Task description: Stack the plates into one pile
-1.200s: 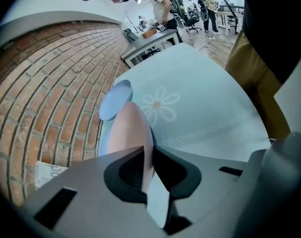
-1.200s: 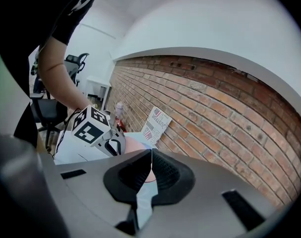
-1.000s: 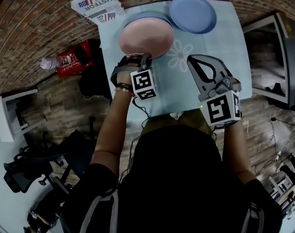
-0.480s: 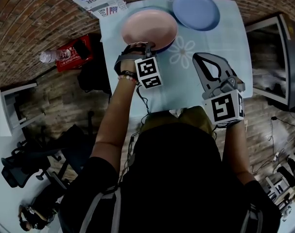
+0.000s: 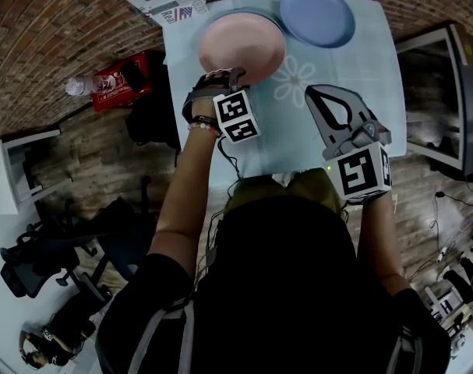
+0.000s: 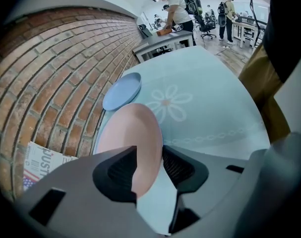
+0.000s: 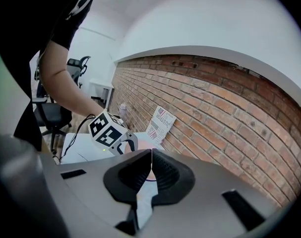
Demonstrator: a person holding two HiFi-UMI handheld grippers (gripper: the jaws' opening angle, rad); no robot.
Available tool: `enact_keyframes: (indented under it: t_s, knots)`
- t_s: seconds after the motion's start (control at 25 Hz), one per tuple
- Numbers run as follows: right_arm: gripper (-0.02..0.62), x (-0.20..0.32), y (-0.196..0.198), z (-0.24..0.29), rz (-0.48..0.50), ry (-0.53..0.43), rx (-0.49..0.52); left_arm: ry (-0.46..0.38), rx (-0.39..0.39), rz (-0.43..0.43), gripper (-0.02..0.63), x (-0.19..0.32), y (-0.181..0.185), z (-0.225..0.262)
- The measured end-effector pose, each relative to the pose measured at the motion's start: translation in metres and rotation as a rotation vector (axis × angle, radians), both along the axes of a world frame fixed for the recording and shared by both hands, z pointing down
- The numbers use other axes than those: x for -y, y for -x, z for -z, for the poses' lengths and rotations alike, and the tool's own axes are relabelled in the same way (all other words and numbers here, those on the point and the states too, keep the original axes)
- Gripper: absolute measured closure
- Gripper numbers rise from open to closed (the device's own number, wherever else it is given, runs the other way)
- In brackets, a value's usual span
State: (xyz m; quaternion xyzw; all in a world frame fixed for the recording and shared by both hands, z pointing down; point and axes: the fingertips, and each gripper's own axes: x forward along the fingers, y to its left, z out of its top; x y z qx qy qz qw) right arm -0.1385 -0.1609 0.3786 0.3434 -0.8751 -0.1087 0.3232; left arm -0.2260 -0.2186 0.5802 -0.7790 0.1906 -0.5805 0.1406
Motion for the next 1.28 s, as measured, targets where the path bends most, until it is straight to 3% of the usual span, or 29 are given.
enact_keyframes:
  t_s: [0.72, 0.92, 1.28]
  knots:
    - [0.56, -0.014, 0.01, 0.0, 0.042, 0.0, 0.014, 0.012, -0.013, 0.031, 0.435, -0.024, 0.002, 0.002]
    - [0.56, -0.014, 0.009, 0.006, 0.044, -0.017, 0.018, -0.081, -0.063, 0.029, 0.557, -0.025, -0.008, 0.036]
    - [0.56, -0.015, 0.013, 0.029, 0.062, -0.079, 0.045, -0.244, -0.219, 0.066, 0.583, -0.035, -0.018, 0.134]
